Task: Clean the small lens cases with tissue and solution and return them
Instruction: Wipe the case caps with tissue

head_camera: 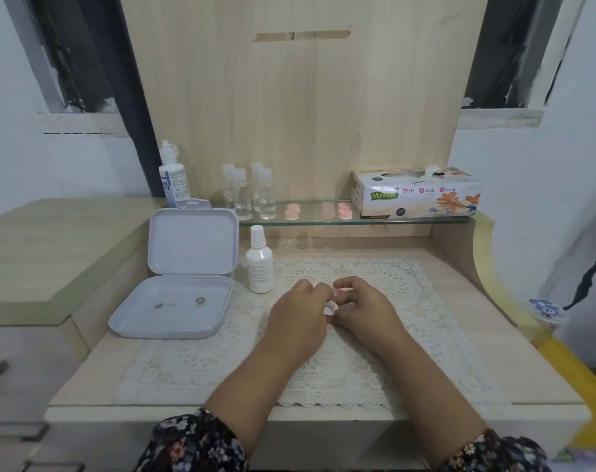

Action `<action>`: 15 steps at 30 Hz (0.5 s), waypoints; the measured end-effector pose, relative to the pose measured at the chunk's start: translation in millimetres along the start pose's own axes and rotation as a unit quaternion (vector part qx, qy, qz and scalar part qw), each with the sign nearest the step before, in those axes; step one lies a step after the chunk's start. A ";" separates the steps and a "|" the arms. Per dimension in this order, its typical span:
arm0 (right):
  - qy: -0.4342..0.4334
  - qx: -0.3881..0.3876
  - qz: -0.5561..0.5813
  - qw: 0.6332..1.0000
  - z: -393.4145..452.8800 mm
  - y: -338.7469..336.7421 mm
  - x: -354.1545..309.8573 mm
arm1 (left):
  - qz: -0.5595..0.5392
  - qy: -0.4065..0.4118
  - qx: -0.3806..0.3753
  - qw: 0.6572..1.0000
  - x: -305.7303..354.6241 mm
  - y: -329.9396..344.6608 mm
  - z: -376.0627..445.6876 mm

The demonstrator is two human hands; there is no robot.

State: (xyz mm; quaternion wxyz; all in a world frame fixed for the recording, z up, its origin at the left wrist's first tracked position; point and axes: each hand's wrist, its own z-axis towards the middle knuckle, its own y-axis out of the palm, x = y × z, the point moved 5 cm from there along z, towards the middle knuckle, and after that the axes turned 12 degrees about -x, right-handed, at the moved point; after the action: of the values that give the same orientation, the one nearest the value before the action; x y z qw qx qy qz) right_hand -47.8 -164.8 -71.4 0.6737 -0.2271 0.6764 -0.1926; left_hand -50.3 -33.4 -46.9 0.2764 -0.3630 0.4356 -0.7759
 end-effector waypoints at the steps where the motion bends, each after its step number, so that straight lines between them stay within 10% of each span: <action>1: -0.002 0.001 0.000 1.000 -0.2 0.0 -0.6 | -0.013 -0.014 -0.008 1.000 -1.4 -0.1 1.3; 8: -0.003 0.001 0.005 1.000 -0.6 0.5 -0.7 | -0.173 -0.066 -0.083 0.979 -14.5 10.0 11.3; 11: -0.002 0.004 0.002 1.000 0.0 -0.5 -0.6 | -0.364 -0.092 0.036 0.926 -26.4 -4.5 8.6; 15: -0.010 -0.004 -0.016 1.000 1.0 -1.0 -1.5 | -0.298 -0.109 0.159 0.935 -42.7 -21.9 -2.2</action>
State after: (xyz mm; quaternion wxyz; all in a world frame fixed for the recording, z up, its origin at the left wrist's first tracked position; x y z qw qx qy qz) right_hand -46.8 -164.7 -69.6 0.6763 -0.2426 0.6667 -0.1982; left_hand -29.6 9.7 -42.3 0.1327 -0.5095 0.1456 -0.8376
